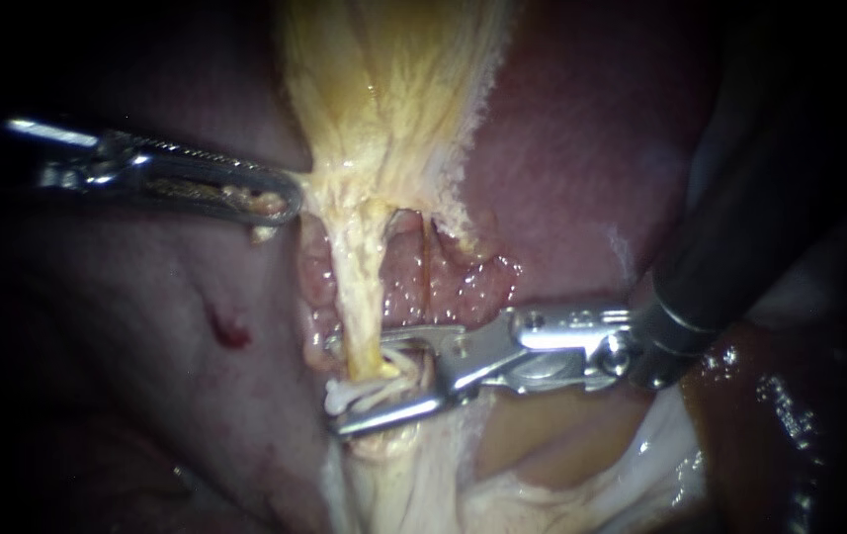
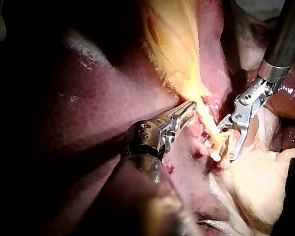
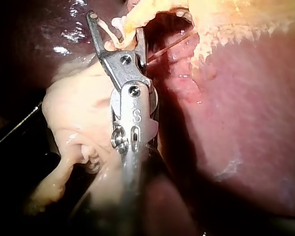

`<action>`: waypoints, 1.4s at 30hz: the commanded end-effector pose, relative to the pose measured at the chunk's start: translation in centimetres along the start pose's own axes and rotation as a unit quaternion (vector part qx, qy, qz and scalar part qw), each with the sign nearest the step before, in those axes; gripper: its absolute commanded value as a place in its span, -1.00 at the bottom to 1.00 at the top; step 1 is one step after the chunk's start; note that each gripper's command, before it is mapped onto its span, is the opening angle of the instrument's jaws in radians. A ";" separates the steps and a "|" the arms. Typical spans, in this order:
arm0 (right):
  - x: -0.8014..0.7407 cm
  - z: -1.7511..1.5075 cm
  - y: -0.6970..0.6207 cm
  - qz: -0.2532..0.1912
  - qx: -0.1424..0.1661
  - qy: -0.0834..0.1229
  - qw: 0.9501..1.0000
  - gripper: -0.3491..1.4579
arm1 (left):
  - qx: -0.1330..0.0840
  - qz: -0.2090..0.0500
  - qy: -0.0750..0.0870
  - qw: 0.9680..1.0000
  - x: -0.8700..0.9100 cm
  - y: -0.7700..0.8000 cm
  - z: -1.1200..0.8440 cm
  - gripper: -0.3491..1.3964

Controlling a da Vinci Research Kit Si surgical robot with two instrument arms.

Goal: Clipping second clip left tube

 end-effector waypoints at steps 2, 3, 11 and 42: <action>-0.02 0.04 0.01 0.001 0.001 0.001 1.000 -0.06 | 0.000 0.000 0.000 1.000 0.00 0.00 0.00 -1.00; -0.03 0.06 0.01 0.000 0.001 0.002 1.000 -0.06 | 0.000 0.000 0.000 1.000 0.00 0.00 0.01 -1.00; -0.06 0.13 -0.01 0.001 0.006 0.003 1.000 -0.06 | 0.000 0.000 0.000 1.000 0.00 0.00 0.01 -1.00; 0.09 0.19 -0.59 -0.005 0.069 0.002 0.998 -0.07 | 0.001 0.000 0.000 1.000 0.02 0.07 0.00 -1.00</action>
